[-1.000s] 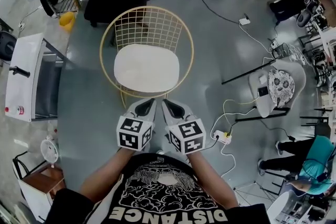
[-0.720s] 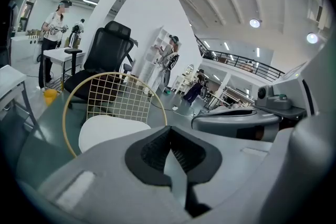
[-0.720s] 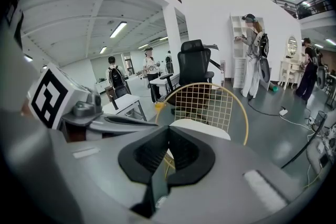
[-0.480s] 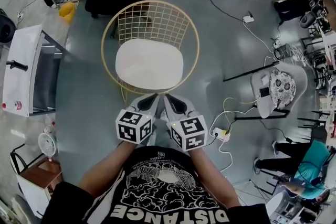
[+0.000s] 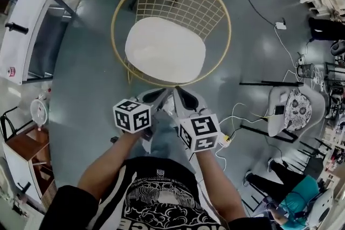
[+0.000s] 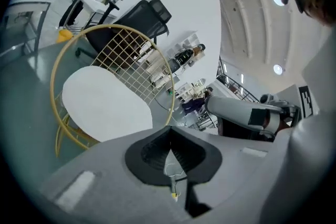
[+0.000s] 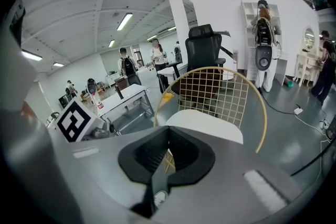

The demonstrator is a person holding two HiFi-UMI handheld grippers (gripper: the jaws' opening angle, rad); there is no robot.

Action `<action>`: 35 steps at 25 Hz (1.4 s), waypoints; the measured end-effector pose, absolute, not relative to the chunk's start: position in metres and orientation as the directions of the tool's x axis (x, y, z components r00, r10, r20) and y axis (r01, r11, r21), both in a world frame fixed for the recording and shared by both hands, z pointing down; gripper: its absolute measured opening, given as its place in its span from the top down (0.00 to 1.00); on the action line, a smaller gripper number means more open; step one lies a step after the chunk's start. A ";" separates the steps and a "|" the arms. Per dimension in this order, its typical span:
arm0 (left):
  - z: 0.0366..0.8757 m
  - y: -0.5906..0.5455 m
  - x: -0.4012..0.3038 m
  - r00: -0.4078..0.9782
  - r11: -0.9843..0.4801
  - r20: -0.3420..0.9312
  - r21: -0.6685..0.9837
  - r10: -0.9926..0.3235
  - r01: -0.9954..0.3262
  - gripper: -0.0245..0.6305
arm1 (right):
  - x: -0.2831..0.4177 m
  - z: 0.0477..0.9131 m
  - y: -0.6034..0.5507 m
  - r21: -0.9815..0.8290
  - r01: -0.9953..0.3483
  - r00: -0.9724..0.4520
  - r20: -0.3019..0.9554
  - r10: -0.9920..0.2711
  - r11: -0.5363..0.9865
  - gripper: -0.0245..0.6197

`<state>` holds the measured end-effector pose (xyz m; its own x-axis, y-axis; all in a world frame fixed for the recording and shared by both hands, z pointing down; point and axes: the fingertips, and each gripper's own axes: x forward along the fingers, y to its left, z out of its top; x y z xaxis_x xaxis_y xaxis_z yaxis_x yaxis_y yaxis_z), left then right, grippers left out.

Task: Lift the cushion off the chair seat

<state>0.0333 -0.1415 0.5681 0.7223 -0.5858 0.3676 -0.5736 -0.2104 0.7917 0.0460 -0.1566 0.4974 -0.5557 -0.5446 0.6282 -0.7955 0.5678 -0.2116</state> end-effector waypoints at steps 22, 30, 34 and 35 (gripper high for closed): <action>0.747 -0.146 0.007 0.622 0.142 0.377 0.908 -0.687 -0.394 0.78 | 0.031 0.612 -0.160 -0.281 -0.707 -0.612 0.704 -0.362 0.649 0.96; 0.778 -0.151 -0.001 0.564 0.259 0.423 0.900 -0.709 -0.350 0.67 | 0.039 0.620 -0.169 -0.285 -0.695 -0.606 0.727 -0.325 0.660 0.96; 0.782 -0.159 0.001 0.554 0.284 0.419 0.905 -0.719 -0.317 0.67 | 0.041 0.624 -0.171 -0.296 -0.689 -0.608 0.732 -0.306 0.662 0.96; 0.784 -0.161 0.000 0.549 0.289 0.423 0.904 -0.721 -0.315 0.67 | 0.041 0.624 -0.172 -0.299 -0.686 -0.611 0.732 -0.302 0.663 0.96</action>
<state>-0.0001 -0.1612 0.7842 0.5491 -0.7211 0.4225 -0.3153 0.2894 0.9038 0.0414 -0.1716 0.6242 -0.6109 -0.3020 0.7319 -0.6861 0.6632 -0.2990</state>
